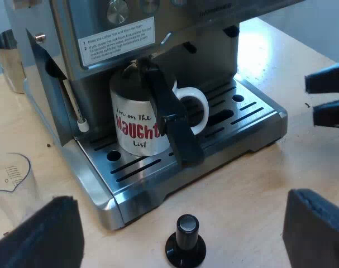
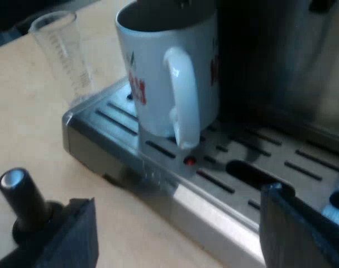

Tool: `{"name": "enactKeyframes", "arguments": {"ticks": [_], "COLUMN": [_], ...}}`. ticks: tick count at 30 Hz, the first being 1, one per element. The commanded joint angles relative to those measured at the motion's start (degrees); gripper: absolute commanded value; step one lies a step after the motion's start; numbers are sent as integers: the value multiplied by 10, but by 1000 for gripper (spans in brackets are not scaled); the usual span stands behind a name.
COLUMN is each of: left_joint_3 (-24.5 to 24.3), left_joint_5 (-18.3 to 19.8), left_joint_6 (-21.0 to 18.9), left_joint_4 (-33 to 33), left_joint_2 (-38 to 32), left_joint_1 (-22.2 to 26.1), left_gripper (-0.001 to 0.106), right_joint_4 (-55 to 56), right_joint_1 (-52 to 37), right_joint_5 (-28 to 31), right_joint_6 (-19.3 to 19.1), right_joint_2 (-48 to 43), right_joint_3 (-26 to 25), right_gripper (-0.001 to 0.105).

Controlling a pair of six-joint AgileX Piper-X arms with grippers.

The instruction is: Remove mug from coffee machine

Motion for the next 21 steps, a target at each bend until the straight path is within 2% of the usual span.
{"name": "enactKeyframes", "arguments": {"ticks": [1,9,11,13,15,21], "left_joint_3": [-5,-5,-5,-5,-5,-5], "left_joint_5": [3,3,3,3,3,3], "left_joint_6": [2,2,2,2,2,2], "left_joint_4": [-5,-5,-5,-5,-5,-5], "left_joint_2": [0,0,0,0,0,0], "left_joint_1": [-3,-3,-3,-3,-3,-3], "left_gripper": [87,87,87,87,87,87], "right_joint_4": [-54,-112,-139,-167,-203,-271], "right_joint_1": [1,7,27,50,65,71], "right_joint_5": [-13,-9,17,77,108,117], "right_joint_6": [-10,-8,-8,-9,-9,20], "right_joint_2": [18,89,109,129,148,205], "right_joint_3": [-1,-1,-1,-1,-1,-6], "right_gripper": [63,63,63,63,63,63]}}
